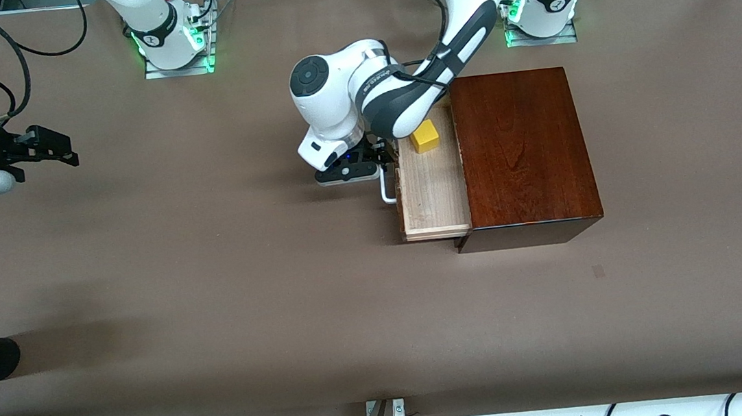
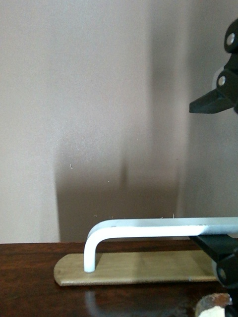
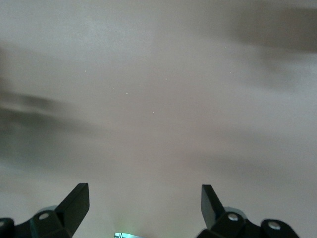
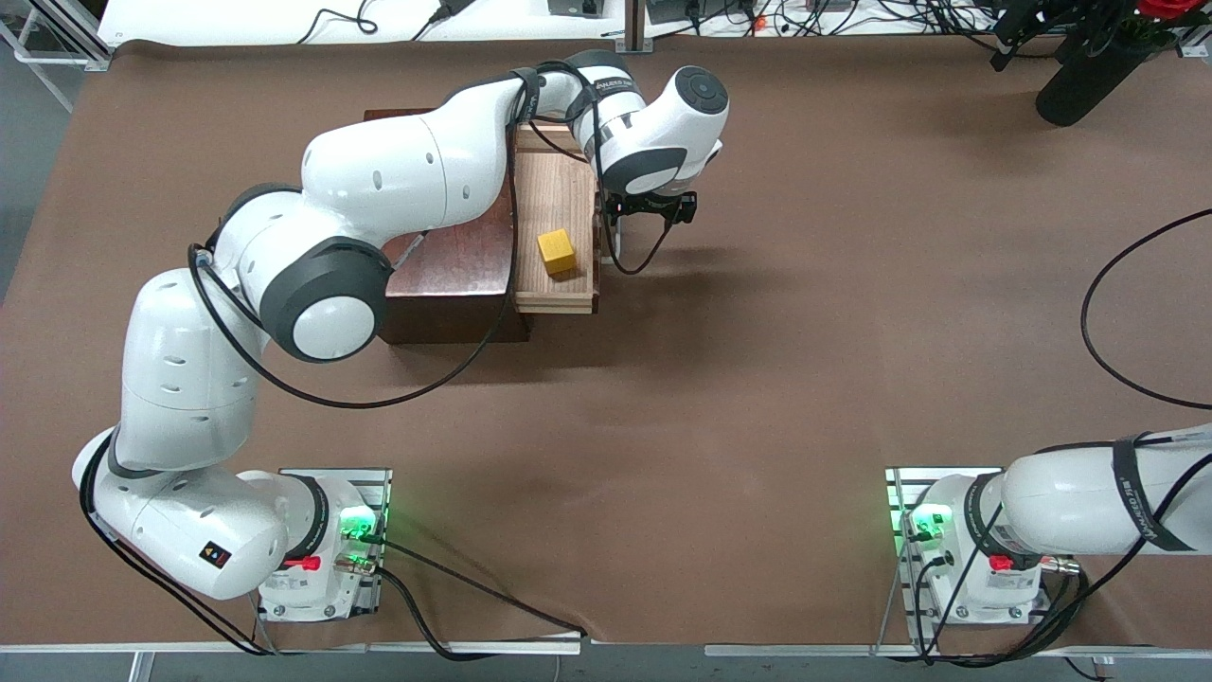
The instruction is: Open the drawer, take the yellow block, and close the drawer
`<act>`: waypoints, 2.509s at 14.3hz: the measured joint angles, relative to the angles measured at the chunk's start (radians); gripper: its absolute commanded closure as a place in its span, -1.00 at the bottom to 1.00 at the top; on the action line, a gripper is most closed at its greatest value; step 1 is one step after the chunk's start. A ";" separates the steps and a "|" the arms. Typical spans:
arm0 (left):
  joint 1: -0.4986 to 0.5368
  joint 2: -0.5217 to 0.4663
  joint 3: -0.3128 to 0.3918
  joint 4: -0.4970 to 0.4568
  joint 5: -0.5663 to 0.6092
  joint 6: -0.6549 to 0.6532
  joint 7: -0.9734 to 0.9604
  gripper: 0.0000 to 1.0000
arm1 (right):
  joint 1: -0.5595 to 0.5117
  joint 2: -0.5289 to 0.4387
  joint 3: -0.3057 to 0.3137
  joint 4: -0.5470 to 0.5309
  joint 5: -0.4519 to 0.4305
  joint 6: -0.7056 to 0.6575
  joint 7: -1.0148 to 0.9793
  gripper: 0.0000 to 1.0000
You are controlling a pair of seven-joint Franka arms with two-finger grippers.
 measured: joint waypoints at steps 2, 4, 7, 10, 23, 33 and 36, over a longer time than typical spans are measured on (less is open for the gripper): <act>-0.008 0.010 -0.004 0.021 -0.001 0.010 -0.009 -1.00 | 0.000 0.000 0.000 0.000 0.000 0.000 0.000 -1.00; -0.029 0.032 -0.004 0.061 -0.001 0.011 -0.020 -1.00 | 0.000 0.003 0.000 0.000 0.000 0.000 0.000 -1.00; -0.047 0.064 -0.004 0.109 -0.001 0.007 -0.030 -1.00 | -0.001 0.005 -0.001 0.000 0.002 0.000 0.000 -1.00; -0.047 0.068 -0.004 0.118 -0.001 0.015 -0.033 -1.00 | -0.001 0.008 -0.002 0.000 0.002 0.000 -0.001 -1.00; 0.204 -0.257 -0.014 0.063 -0.244 -0.131 0.115 -1.00 | 0.016 0.067 0.005 0.000 0.005 -0.084 0.025 -1.00; 0.490 -0.432 0.080 -0.001 -0.394 -0.241 0.420 -1.00 | 0.245 0.135 0.013 0.000 0.013 0.023 0.572 -1.00; 0.462 -0.538 0.281 -0.037 -0.499 -0.313 0.643 -1.00 | 0.357 0.150 0.015 0.000 0.013 0.069 0.846 -1.00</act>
